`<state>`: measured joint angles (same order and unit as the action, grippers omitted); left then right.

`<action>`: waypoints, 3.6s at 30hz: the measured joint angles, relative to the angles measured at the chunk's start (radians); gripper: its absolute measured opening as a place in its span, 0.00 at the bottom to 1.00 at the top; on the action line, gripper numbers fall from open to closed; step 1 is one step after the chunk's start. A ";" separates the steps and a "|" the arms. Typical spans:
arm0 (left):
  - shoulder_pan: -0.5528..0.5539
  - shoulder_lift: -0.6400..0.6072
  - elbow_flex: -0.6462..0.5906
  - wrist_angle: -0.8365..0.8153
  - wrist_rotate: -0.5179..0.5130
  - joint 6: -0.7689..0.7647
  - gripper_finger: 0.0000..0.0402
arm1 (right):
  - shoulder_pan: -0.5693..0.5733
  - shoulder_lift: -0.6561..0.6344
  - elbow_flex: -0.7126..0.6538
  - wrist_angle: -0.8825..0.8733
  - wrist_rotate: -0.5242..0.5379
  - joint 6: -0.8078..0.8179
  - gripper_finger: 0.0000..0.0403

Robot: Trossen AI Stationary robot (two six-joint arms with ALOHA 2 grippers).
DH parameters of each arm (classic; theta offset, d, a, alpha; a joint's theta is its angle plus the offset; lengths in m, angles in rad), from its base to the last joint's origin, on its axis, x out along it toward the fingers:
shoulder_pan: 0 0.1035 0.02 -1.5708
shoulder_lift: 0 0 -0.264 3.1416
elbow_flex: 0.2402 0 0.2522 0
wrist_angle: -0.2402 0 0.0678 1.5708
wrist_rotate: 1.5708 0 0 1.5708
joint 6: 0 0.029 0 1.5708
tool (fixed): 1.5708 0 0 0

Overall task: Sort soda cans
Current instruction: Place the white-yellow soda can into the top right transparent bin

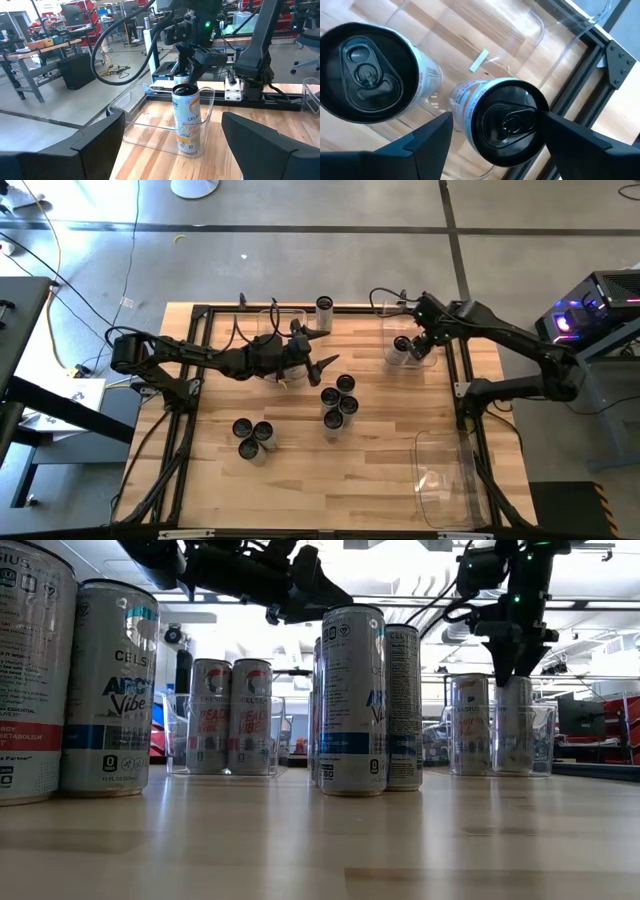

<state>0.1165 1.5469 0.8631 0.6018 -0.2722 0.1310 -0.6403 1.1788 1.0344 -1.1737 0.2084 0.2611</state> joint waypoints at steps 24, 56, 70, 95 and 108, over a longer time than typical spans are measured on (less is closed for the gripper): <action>0.001 0.000 0.000 0.001 0.000 -0.023 0.82 | 0.001 -0.072 -0.003 0.012 -0.028 -0.012 0.73; 0.000 -0.001 0.000 -0.006 0.000 -0.035 0.82 | 0.000 0.120 0.000 0.012 -0.076 -0.045 0.67; 0.000 -0.001 0.000 -0.006 0.000 -0.042 0.82 | 0.001 0.051 0.020 -0.083 -0.009 -0.045 0.60; -0.013 -0.001 0.000 0.009 0.130 0.042 0.82 | 0.358 -0.047 0.663 -0.398 0.098 0.089 0.60; 0.047 -0.001 0.087 -0.032 0.478 -0.037 0.82 | 0.817 -0.034 0.585 -0.108 0.086 -0.075 0.60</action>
<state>0.1632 1.5455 0.9502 0.5695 0.2058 0.0939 0.1763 1.1447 1.6190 -1.2813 0.2947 0.1861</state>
